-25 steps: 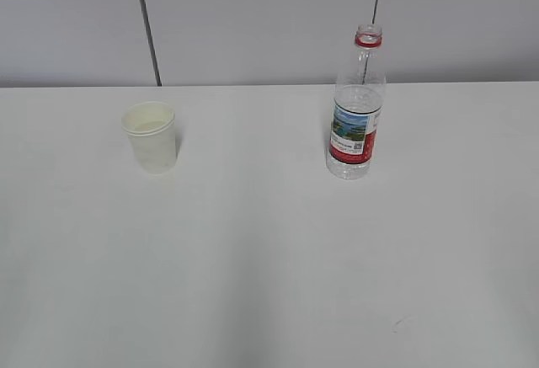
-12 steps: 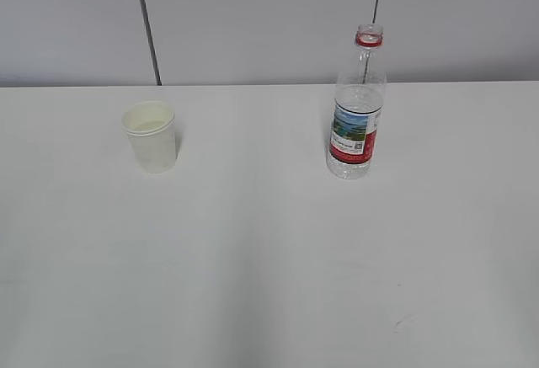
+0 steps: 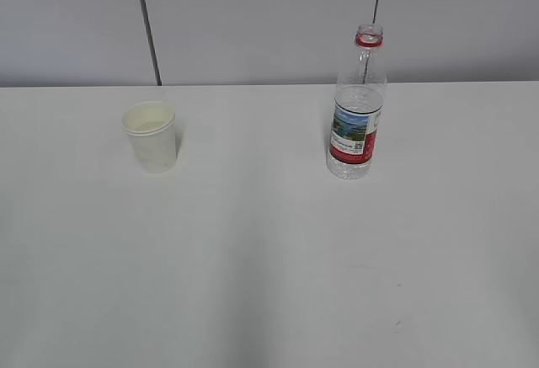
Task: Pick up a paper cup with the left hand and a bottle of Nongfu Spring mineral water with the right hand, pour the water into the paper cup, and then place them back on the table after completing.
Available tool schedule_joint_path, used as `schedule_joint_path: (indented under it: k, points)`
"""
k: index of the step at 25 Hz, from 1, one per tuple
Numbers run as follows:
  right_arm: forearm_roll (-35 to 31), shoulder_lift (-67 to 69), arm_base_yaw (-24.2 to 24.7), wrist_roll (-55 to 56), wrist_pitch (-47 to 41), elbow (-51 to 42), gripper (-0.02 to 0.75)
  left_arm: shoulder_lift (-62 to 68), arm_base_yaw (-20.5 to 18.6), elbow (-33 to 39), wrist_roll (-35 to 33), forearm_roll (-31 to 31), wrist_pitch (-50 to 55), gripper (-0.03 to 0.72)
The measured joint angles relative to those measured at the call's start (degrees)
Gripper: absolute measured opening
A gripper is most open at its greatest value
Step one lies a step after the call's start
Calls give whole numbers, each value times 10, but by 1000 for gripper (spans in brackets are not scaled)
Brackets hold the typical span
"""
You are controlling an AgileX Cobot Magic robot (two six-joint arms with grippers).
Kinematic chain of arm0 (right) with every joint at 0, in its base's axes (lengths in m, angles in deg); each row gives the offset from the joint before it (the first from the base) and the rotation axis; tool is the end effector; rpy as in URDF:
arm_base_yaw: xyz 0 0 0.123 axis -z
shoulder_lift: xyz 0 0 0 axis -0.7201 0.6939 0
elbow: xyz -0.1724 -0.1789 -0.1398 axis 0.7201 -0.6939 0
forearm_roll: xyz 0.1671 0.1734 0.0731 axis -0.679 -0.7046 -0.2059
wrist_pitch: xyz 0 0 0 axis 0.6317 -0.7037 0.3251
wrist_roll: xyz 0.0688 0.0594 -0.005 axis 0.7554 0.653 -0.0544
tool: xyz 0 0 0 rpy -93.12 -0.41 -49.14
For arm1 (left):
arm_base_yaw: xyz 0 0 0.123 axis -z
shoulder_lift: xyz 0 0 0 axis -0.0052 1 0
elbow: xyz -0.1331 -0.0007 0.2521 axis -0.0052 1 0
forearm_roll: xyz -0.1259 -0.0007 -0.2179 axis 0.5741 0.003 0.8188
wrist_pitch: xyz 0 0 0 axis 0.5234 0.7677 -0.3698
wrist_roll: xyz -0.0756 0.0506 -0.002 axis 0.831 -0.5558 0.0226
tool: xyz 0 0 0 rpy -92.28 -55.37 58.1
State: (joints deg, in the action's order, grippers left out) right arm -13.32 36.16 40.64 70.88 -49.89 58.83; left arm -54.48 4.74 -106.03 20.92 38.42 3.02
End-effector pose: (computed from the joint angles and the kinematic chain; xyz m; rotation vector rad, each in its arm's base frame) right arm -0.0106 -0.0099 0.2702 -0.0981 2.1093 -0.0773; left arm -0.0106 0.0032 0.2819 -0.0671 2.0586 -0.0995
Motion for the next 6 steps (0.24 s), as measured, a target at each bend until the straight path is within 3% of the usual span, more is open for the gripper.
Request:
schedule_joint_path:
  k: [6]
  points:
    - [0,0,0,0,0,0,587,0,0,0,0,0,0,417]
